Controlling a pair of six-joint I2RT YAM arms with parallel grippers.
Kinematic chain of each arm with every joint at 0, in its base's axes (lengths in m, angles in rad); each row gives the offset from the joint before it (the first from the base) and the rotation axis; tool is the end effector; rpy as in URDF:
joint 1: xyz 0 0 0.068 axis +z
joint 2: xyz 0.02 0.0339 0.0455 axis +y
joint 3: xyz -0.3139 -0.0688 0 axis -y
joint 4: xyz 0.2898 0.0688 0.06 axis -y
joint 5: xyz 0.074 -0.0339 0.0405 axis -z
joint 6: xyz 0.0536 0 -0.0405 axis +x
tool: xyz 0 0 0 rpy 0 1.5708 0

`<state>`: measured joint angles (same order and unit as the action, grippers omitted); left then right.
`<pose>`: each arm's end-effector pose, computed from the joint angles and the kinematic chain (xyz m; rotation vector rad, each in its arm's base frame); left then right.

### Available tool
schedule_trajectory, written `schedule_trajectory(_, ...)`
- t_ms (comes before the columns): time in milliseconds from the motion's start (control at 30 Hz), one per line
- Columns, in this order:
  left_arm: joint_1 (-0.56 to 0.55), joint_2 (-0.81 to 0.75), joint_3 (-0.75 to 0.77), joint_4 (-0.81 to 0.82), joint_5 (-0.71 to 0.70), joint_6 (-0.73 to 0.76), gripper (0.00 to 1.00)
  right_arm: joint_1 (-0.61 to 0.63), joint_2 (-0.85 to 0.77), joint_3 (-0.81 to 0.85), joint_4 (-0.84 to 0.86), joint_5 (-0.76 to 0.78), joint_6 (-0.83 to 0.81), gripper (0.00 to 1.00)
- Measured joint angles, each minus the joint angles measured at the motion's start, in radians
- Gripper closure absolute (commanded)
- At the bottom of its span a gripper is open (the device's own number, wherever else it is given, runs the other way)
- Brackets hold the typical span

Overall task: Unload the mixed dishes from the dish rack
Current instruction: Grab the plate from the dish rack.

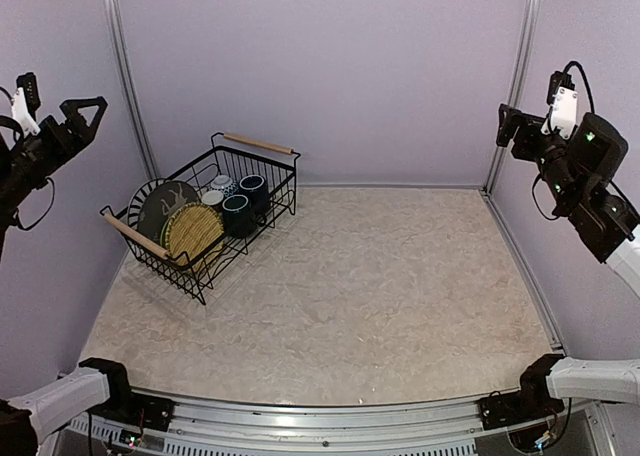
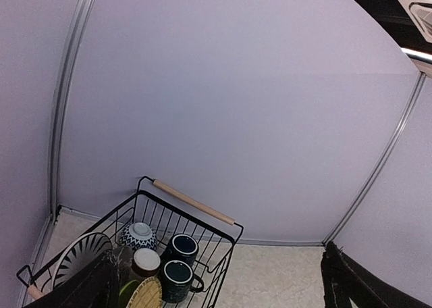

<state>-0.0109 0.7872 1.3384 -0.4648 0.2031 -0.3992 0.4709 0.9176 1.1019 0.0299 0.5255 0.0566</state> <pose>0.1398 -0.0123 0.5497 -0.1255 1.4996 -0.4813 0.2089 0.0762 0.5005 0.1591 1.3772 0.0840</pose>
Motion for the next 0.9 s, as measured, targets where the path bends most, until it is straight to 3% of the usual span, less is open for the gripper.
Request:
schedule_trajectory(367,0.129,0.121,-0.010,-0.058,0.056,-0.066,0.01,-0.270,0.134,0.003,-0.196,-0.212,0.100,0.00)
schedule_trajectory(667,0.108,0.311,-0.002,-0.181,0.085,-0.082,0.01,-0.325,0.209,0.014,-0.358,-0.319,0.194,0.00)
schedule_trajectory(900,0.013,0.501,0.057,-0.317,0.093,-0.067,0.01,-0.330,0.210,0.002,-0.423,-0.401,0.250,0.00)
